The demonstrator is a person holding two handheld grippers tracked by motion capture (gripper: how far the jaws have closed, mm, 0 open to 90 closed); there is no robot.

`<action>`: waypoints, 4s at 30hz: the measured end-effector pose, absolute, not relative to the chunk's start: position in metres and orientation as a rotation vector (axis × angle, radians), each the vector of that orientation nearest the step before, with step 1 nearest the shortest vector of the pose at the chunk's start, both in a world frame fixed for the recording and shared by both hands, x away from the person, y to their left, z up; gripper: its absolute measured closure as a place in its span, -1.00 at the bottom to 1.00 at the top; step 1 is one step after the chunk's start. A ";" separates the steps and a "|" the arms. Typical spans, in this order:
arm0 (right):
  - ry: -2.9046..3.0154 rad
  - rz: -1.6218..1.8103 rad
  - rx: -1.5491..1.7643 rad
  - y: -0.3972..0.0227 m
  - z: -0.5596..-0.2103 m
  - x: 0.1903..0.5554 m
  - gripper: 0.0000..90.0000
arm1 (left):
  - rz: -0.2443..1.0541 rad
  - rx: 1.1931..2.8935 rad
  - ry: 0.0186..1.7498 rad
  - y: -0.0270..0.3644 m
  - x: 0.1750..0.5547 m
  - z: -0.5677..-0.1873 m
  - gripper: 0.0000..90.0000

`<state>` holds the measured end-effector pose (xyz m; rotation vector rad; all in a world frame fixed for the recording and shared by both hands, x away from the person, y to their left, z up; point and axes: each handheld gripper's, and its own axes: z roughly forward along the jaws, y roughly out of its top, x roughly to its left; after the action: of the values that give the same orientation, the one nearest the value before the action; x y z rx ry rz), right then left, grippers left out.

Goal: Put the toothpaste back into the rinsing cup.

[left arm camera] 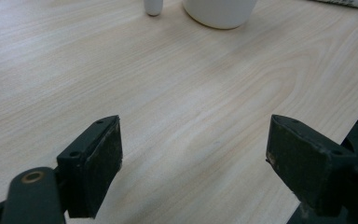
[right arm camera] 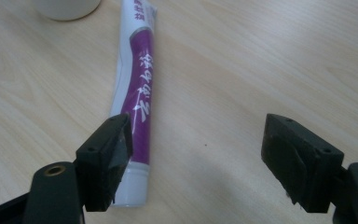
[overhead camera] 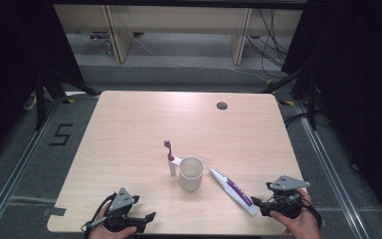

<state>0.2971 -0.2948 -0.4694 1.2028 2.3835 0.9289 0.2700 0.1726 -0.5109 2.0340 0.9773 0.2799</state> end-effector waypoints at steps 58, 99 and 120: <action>2.893 0.371 0.959 -0.199 -0.474 0.376 0.33 | 0.275 2.057 0.955 0.169 0.268 -0.512 -0.60; 3.032 0.092 0.839 -0.188 -0.473 0.393 0.72 | 0.282 2.079 0.936 0.169 0.269 -0.513 -0.58; 3.047 -0.035 0.727 -0.183 -0.474 0.397 0.72 | 0.282 2.078 0.931 0.169 0.268 -0.512 -0.58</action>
<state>0.3972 -0.1831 -0.4742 0.7273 3.0471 -0.0348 0.2684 0.1688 -0.5119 2.0778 0.9311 0.2815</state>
